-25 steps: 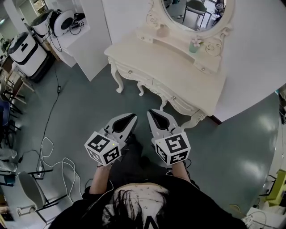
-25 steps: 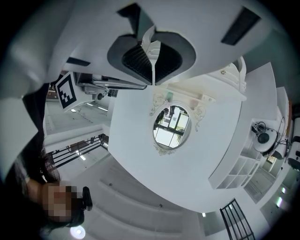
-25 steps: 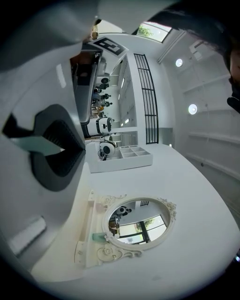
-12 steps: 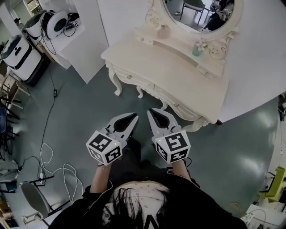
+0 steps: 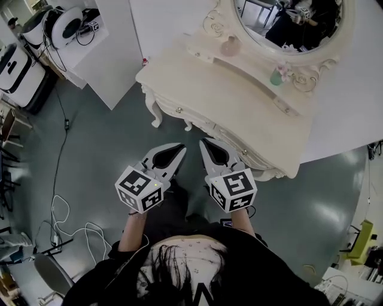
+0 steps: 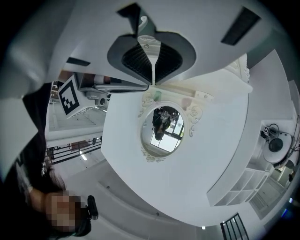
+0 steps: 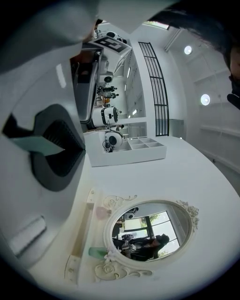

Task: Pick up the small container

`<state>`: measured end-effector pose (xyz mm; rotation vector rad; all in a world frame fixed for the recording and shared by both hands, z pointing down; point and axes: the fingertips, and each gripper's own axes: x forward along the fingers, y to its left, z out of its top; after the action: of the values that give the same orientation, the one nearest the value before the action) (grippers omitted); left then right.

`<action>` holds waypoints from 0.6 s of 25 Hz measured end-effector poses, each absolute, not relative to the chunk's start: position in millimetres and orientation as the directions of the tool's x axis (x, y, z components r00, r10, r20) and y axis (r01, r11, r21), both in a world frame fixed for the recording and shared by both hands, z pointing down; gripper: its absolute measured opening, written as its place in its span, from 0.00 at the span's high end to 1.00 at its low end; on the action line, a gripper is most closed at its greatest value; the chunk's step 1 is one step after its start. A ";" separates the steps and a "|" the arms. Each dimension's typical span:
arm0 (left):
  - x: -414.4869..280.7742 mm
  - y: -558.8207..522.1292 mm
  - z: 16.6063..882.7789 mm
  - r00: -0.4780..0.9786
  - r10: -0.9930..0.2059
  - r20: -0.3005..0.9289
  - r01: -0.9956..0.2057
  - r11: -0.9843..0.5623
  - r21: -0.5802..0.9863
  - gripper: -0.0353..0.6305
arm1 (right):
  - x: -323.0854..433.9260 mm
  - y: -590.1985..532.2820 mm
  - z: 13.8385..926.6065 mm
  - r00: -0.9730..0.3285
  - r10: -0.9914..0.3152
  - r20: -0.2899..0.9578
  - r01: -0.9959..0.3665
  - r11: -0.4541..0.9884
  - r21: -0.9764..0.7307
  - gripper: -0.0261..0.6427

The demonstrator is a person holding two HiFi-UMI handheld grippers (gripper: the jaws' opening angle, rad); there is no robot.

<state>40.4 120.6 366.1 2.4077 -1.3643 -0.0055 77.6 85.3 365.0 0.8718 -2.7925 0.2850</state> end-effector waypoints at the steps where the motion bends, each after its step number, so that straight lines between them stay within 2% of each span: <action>1: 33.0 114.4 366.3 0.535 -0.826 0.177 -0.826 -0.466 0.318 0.94 | 70.2 79.0 364.8 -0.804 -0.541 0.249 -0.580 0.806 -0.122 0.95; 15: -43.7 41.3 371.7 0.604 -0.774 0.190 -0.785 -0.536 0.311 0.94 | -9.4 10.4 365.8 -0.772 -0.576 0.268 -0.618 0.779 -0.104 0.95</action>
<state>-43.7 41.3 371.7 2.4699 -1.2539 0.0410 -9.4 10.4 365.8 0.9358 -2.7510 0.2749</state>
